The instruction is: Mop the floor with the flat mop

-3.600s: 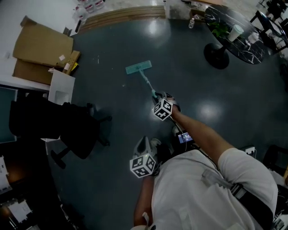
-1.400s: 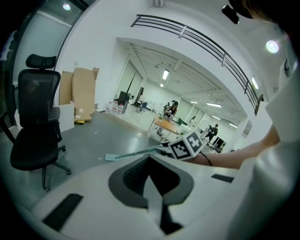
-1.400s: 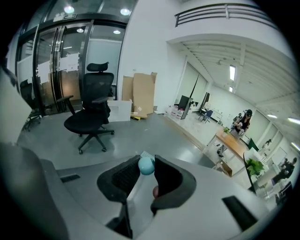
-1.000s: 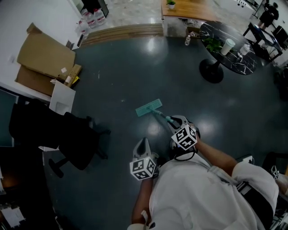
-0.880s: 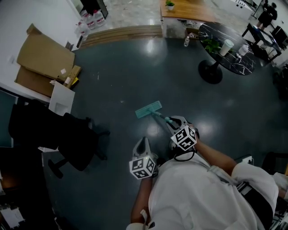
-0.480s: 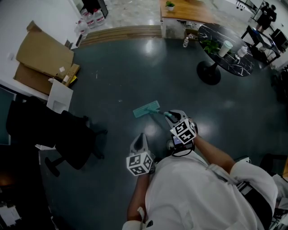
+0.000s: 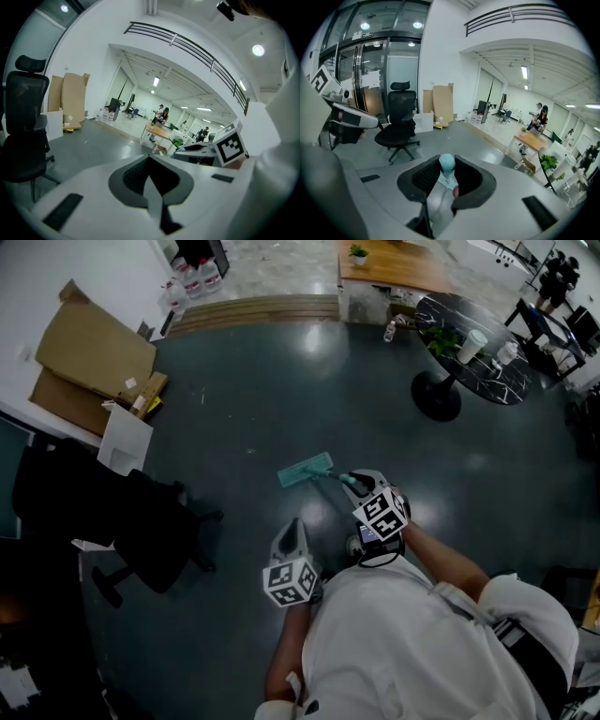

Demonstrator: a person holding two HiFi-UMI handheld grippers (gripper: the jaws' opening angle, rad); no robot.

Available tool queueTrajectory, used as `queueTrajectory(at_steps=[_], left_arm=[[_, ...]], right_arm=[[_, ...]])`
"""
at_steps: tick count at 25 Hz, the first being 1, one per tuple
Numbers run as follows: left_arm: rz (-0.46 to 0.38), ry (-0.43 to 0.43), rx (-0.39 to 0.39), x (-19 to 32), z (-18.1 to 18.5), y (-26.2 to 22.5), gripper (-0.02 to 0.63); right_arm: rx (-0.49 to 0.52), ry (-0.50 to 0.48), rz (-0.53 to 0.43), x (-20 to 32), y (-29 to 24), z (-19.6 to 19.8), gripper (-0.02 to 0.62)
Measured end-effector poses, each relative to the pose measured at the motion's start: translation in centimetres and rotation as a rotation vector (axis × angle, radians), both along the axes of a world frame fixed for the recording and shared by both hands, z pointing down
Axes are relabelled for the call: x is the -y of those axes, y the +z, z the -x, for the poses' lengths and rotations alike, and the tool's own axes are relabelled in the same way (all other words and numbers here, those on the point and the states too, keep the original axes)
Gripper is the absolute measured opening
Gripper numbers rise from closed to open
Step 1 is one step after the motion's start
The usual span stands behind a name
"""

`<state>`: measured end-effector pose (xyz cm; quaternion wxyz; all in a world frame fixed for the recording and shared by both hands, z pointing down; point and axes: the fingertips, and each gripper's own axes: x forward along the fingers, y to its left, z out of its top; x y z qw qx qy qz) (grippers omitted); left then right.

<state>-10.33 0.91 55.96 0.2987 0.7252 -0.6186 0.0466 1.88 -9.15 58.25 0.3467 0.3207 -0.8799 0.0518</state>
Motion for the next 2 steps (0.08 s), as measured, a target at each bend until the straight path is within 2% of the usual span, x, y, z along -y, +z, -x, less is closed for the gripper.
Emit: queueTrajectory(at_steps=[2], left_arm=[[0.0,-0.001,0.0,0.12,-0.19,0.05,0.005]], right_arm=[[0.0,-0.005,0.002,0.06,0.02,-0.04,0.1]])
